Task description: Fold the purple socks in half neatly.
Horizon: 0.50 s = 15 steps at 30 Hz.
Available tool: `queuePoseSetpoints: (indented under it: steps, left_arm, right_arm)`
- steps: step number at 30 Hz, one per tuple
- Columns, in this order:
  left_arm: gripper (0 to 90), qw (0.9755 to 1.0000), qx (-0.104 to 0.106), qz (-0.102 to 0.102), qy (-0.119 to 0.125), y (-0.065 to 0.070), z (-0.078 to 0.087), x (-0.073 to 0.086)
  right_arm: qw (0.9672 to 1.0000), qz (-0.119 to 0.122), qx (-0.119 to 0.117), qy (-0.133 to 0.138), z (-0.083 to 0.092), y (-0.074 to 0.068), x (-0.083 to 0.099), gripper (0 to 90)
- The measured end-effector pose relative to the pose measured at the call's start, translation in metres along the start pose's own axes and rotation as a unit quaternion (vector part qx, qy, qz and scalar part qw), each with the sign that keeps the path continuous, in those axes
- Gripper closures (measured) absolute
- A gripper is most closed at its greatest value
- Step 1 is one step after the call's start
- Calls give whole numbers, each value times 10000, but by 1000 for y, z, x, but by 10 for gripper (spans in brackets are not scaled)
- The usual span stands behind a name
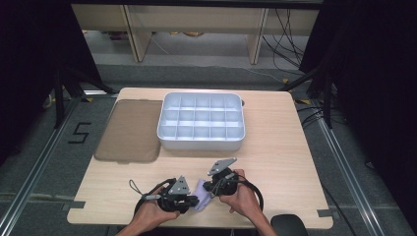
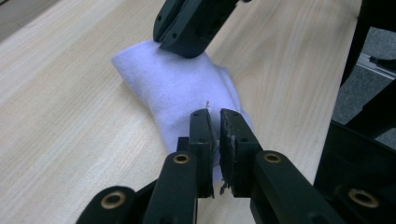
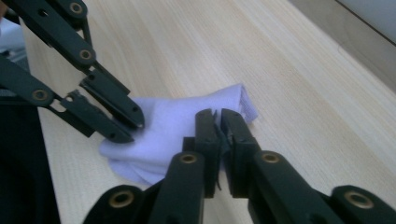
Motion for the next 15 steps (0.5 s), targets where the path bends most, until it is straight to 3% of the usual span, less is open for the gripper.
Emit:
queuePoseSetpoints:
  steps: [1,3,7,9,10,12,15]
  left_arm:
    - [827,10000,-6,-36,-51,0,0,0]
    - [828,10000,2,80,7,1,-1,0]
    - [828,10000,-24,68,16,1,-2,0]
    - [827,10000,-23,-42,-54,0,0,0]
    - [828,10000,-30,67,18,1,-2,0]
    - [827,9999,-31,-97,-53,1,-1,0]
    - [827,9999,-33,-123,-79,1,-1,0]
  right_arm:
    - [9999,-66,-101,50,0,-1,0,814]
    - [9997,-161,57,177,4,2,-1,745]
    - [9985,-497,-10,239,6,8,-3,601]
    - [9981,-562,-215,148,3,9,-4,550]
    - [9977,-615,-282,16,-1,9,-3,539]
    - [9973,-600,-403,-124,-7,10,-2,528]
    - [9963,-665,-494,-224,-13,9,-3,513]
Point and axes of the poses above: each handheld gripper's, and its own axes: z roughly backward along the jaws, x roughly out of its underside, y roughly to its right, the point moved 3 cm from there along -z, roughly forward along the jaws, and after that the axes turned 9 degrees about x, right-handed, at the moved point
